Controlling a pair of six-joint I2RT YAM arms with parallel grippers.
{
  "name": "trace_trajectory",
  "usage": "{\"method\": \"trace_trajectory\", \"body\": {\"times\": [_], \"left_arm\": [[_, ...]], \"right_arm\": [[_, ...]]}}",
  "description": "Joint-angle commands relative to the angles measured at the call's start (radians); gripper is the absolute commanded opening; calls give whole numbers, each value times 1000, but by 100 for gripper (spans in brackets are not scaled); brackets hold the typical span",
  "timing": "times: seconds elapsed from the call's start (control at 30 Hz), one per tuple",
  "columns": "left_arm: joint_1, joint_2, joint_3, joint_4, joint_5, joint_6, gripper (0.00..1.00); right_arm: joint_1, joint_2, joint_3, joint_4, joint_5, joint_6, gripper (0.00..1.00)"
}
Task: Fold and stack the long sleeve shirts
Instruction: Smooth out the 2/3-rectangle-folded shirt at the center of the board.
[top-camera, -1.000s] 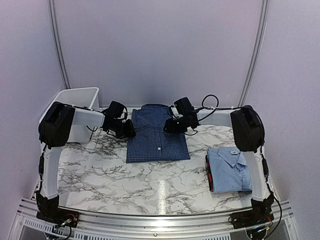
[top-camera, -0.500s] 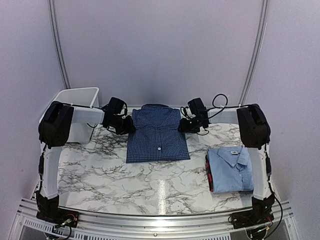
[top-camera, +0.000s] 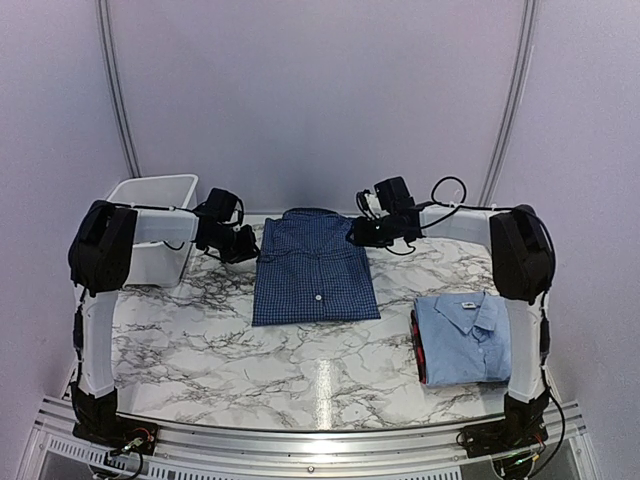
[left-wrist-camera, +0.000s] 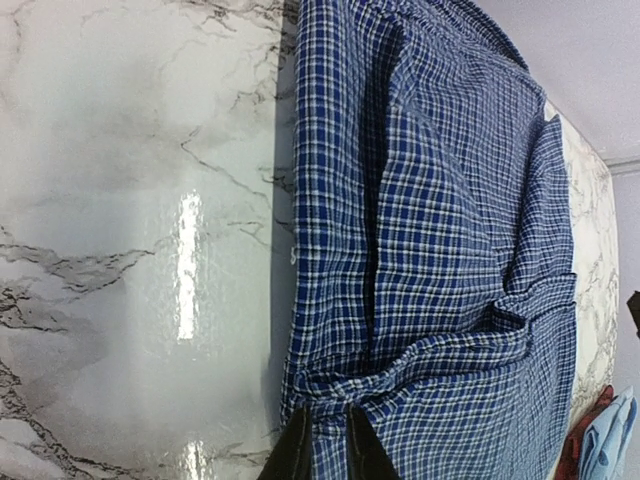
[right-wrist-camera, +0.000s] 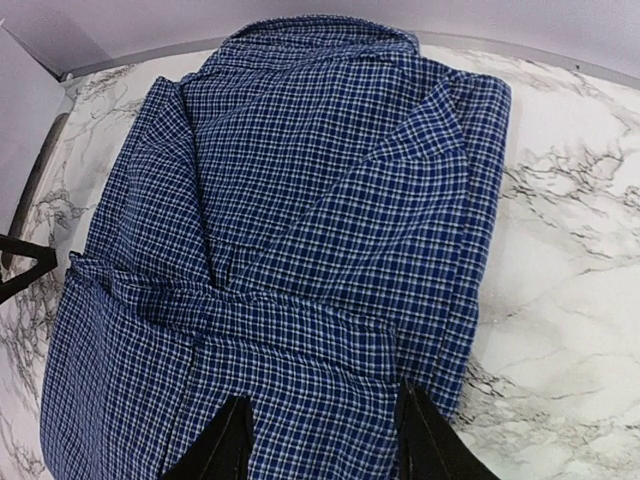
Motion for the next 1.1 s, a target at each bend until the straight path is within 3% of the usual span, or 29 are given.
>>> {"method": "trace_trajectory", "body": {"times": [0.0, 0.43, 0.77, 0.93, 1.07], "left_arm": [[3, -91, -35, -33, 14, 28, 14], [1, -120, -105, -33, 27, 35, 15], [0, -131, -118, -32, 34, 29, 15], [-2, -152, -142, -30, 34, 27, 15], [-5, -163, -163, -25, 34, 26, 15]], "right_arm": [[10, 81, 69, 6, -19, -28, 45], [8, 184, 166, -49, 38, -87, 45], [14, 197, 158, -43, 23, -89, 37], [14, 195, 160, -49, 28, -95, 28], [16, 191, 162, -55, 30, -98, 13]]}}
